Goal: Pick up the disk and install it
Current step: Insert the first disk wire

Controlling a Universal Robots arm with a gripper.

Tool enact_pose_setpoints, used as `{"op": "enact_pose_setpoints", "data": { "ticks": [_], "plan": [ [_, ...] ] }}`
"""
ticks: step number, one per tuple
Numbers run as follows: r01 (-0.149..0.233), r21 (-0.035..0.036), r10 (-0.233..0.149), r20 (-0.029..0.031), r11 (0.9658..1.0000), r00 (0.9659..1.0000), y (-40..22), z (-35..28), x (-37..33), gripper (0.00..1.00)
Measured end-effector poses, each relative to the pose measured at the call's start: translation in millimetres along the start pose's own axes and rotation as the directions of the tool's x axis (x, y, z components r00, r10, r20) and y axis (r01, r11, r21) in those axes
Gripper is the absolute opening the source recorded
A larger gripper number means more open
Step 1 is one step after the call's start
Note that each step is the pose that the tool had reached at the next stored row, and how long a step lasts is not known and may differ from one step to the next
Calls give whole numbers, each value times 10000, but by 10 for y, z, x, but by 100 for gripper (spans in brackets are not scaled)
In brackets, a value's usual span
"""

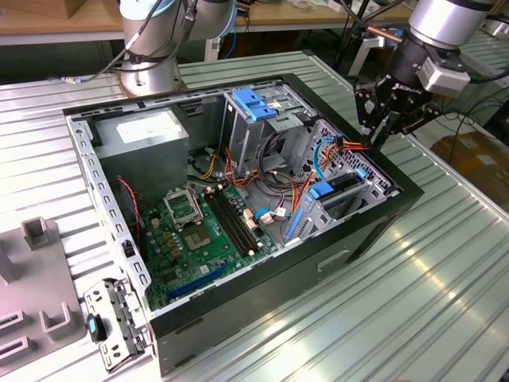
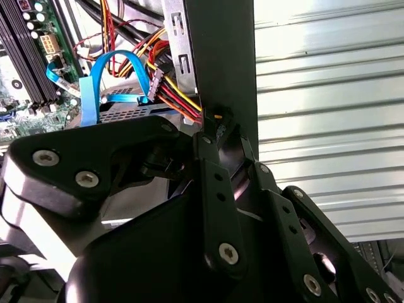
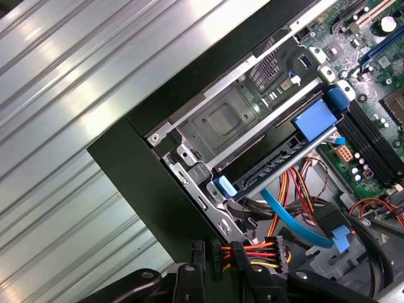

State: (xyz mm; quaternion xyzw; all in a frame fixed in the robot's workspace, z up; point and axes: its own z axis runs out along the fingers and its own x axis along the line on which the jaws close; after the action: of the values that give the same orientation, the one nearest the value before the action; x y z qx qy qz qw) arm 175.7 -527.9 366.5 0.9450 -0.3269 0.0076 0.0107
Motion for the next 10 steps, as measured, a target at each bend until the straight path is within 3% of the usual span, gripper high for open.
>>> {"op": "enact_pose_setpoints", "data": {
  "ticks": [2, 4, 5, 10],
  "plan": [
    [1, 0, -1, -1, 10000, 10000, 0, 0, 0, 29],
    [2, 1, -2, 1, 10000, 10000, 0, -12, 0, 16],
    [2, 2, -2, 1, 10000, 10000, 1, -43, 1, 16],
    [0, -10, 0, -9, 10000, 10000, 6, -52, -6, 16]
  ]
}}
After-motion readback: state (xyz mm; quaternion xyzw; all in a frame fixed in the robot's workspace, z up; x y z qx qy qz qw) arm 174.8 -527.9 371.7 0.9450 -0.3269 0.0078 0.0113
